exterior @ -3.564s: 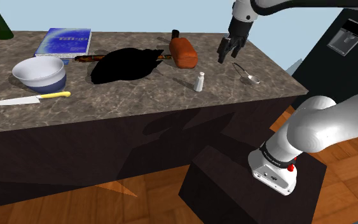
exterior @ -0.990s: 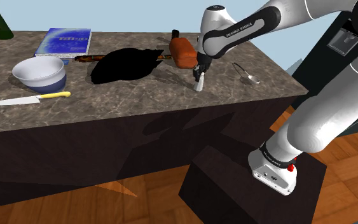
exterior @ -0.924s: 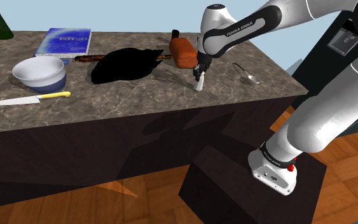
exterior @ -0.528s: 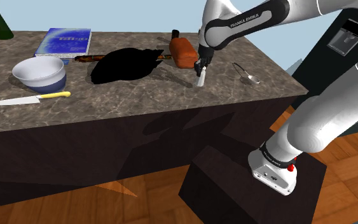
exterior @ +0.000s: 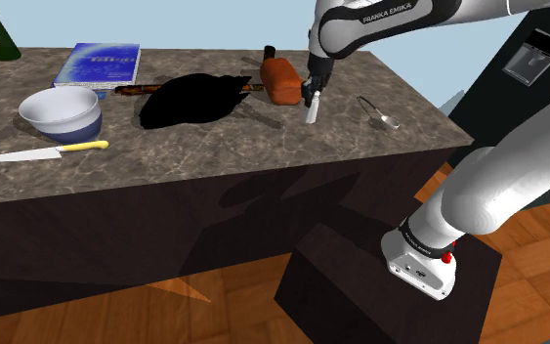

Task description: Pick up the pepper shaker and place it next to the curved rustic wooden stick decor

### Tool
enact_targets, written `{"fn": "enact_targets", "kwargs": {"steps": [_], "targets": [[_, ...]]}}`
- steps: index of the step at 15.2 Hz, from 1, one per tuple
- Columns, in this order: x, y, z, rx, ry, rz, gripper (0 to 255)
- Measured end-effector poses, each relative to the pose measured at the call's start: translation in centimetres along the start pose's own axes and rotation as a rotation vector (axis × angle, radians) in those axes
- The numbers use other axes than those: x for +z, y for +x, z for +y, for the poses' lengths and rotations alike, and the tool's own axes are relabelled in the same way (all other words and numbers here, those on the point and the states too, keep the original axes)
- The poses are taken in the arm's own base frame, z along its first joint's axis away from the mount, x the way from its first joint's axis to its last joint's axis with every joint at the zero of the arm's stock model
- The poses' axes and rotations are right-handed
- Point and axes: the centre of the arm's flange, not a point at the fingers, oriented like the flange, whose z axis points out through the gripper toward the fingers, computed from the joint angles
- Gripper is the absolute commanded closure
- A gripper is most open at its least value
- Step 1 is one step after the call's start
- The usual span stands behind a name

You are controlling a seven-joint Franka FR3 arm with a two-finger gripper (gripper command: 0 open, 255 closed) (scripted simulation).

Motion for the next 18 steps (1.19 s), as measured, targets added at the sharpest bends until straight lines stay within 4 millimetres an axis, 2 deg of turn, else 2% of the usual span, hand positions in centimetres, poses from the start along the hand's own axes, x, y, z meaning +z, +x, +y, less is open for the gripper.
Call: {"fn": "enact_targets", "kwargs": {"steps": [18], "targets": [[-9.4, 0.3, 0.9, 0.0, 0.0, 0.0, 255]]}}
